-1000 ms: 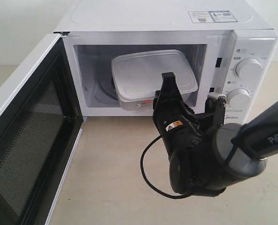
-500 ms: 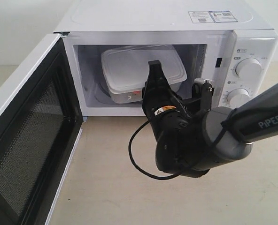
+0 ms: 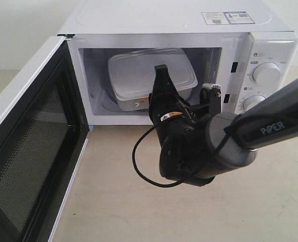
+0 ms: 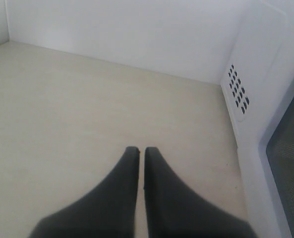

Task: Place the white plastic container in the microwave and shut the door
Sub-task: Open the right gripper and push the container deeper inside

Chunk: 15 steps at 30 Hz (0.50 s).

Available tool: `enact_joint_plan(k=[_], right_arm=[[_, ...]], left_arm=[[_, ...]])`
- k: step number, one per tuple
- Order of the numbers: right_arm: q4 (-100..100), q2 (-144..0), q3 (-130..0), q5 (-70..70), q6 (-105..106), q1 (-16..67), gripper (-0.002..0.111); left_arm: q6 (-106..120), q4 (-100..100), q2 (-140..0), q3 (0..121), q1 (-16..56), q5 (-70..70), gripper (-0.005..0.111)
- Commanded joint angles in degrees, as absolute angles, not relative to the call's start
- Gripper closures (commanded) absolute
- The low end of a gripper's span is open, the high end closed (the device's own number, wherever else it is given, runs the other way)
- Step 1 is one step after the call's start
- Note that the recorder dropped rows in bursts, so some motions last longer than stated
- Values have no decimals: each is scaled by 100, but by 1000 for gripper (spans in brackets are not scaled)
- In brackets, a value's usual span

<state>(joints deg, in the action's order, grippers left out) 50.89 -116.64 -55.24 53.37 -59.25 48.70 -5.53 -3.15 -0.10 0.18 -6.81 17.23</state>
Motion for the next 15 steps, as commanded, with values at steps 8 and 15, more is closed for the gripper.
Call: enact_joint_plan(k=[8,15], right_arm=[[5087,-11667,-5553,5484,-5838,4848,74],[4910,-11645,-5288,5618,-5966,4938,74]], left_arm=[[-601,-359,0,0,-678,1718,102],[-601,-359,0,0,-678,1718,102]])
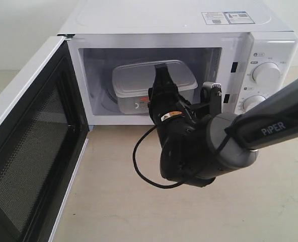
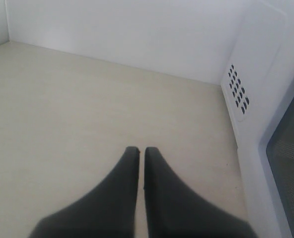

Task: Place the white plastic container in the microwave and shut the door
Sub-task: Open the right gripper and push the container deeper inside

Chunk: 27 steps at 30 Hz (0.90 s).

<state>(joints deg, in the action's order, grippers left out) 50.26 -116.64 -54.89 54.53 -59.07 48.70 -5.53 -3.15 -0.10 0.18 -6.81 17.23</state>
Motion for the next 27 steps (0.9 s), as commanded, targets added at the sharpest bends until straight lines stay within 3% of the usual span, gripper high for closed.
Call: enact_joint_plan(k=[1,10,15,18,27], right_arm=[[4895,-11645,-5219,5636,-5966,4966,74],[3454,-11181,-4319,5753,-5085,5129,76],[2668,-10774,-3912,5384,-1953,5129,109],[3114,-10762,-3866,5175,-96,5129,108],[3100,-11878,-4549,6216,0,4990,108]], left_arm=[[-601,-359,0,0,-678,1718,102],[-601,-359,0,0,-678,1718,102],[-601,-359,0,0,-678,1718,102],[-601,-359,0,0,-678,1718,102],[-601,-359,0,0,-678,1718,102]])
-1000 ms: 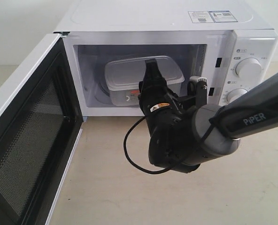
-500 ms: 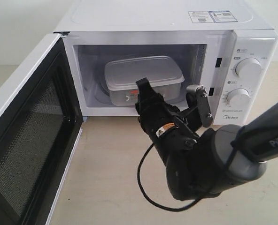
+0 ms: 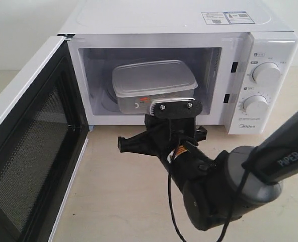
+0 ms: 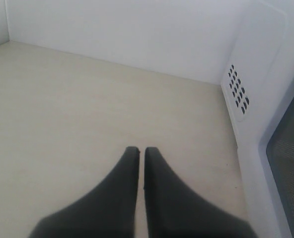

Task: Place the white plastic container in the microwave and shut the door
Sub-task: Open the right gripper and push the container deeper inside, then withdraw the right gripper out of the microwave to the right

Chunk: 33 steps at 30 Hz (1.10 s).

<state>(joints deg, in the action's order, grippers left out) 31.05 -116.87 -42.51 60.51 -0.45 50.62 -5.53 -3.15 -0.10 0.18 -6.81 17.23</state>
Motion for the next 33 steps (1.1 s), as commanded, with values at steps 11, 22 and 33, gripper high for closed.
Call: enact_joint_plan(k=[11,22,33], right_arm=[[2592,-12294,-5730,5110,-60,4156,108],[2581,-12232,-5749,4774,0,4113,108],[3135,-10499,-3925,4623,59,4750,108]], left_arm=[[-601,-359,0,0,-678,1718,102],[-601,-359,0,0,-678,1718,102],[-601,-359,0,0,-678,1718,102]])
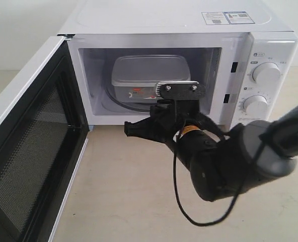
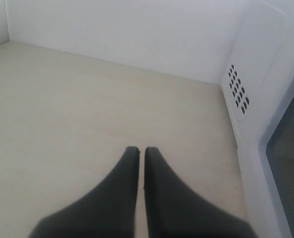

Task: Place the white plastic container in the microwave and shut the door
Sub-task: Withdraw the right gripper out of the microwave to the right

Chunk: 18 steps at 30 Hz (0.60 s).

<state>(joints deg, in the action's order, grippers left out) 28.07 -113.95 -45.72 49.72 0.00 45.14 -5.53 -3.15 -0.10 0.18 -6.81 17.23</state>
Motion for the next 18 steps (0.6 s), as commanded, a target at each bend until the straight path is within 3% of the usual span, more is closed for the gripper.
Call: enact_joint_plan(k=[1,10,18], right_arm=[[3276,-10298,-3736,4421,75,4783,108],[4271,-7776,-2960,814,2026,4783,108],[3942,-6299,-2996,-2159,1721,4783,108]], left_arm=[[-601,-359,0,0,-678,1718,102],[-601,-359,0,0,-678,1718,102],[-601,-359,0,0,-678,1718,102]])
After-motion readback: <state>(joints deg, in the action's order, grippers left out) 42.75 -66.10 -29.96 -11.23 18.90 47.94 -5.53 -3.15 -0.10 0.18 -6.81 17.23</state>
